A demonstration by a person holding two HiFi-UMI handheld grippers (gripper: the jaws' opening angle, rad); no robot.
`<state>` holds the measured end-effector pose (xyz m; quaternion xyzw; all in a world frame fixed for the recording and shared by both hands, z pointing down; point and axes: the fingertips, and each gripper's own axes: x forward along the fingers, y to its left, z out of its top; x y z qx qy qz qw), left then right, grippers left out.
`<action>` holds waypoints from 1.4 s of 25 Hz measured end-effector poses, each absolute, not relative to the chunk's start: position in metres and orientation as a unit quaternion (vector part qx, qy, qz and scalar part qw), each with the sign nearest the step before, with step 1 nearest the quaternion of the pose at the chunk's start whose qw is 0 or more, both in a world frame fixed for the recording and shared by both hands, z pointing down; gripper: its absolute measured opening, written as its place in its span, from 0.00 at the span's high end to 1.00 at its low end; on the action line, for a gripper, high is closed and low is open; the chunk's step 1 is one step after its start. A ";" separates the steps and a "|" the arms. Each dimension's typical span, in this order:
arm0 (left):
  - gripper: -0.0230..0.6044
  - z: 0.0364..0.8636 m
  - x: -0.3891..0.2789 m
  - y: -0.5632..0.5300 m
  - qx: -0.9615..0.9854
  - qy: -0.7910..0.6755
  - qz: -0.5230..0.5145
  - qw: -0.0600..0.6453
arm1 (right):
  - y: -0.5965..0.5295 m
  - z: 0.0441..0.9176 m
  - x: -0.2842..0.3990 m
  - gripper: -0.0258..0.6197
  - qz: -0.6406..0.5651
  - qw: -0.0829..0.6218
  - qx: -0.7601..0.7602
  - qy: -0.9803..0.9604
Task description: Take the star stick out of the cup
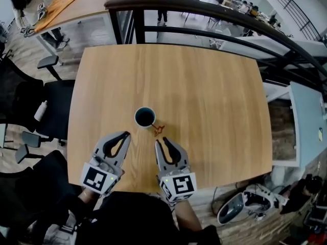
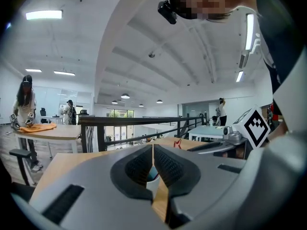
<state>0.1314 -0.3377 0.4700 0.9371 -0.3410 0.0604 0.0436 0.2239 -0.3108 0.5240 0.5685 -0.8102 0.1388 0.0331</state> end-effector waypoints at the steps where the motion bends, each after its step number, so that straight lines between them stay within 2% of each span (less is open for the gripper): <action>1: 0.93 0.473 0.132 -0.342 0.936 -0.344 0.062 0.045 | -0.316 0.529 0.224 0.82 0.138 0.034 0.567 -0.812; 18: 0.93 0.506 0.128 -0.357 0.911 -0.396 0.079 0.086 | -0.372 0.556 0.212 0.82 0.141 0.018 0.539 -0.831; 24: 0.93 0.503 0.109 -0.356 0.901 -0.419 0.080 0.085 | -0.378 0.551 0.207 0.91 0.129 0.025 0.539 -0.832; 35: 0.93 0.477 0.097 -0.353 0.897 -0.434 0.061 0.065 | -0.378 0.504 0.200 0.91 0.080 0.016 0.537 -0.839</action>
